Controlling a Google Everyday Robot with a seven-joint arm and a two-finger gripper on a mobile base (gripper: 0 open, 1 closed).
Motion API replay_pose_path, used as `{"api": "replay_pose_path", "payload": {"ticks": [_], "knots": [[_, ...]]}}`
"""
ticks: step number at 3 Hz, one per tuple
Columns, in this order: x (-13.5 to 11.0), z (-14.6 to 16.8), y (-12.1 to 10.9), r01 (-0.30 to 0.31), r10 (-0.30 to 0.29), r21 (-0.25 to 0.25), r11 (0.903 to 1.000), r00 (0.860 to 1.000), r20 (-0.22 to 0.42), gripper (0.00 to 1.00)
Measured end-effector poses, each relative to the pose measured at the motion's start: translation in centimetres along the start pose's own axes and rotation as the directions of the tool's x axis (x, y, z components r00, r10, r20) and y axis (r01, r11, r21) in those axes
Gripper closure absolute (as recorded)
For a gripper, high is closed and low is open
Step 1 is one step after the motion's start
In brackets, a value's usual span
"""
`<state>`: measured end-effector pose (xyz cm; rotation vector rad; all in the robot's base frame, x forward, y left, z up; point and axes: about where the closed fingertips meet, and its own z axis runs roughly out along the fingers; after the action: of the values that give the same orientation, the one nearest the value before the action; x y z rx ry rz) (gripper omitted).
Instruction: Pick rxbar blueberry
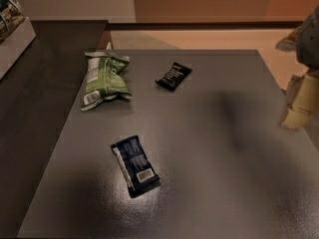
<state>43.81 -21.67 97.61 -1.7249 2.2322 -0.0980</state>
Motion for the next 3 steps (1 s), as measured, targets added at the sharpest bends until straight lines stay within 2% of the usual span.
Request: {"api": "replay_pose_path", "payload": {"ticks": [1, 2, 3], "knots": [[0.0, 0.0, 0.0, 0.000, 0.000, 0.001, 1.0000, 1.000, 0.000, 0.00], [-1.0, 0.3, 0.6, 0.070, -0.071, -0.017, 0.9974, 0.997, -0.010, 0.00], [-3.5, 1.4, 1.8, 0.215, -0.216, -0.043, 0.9757, 0.976, -0.015, 0.00]]}}
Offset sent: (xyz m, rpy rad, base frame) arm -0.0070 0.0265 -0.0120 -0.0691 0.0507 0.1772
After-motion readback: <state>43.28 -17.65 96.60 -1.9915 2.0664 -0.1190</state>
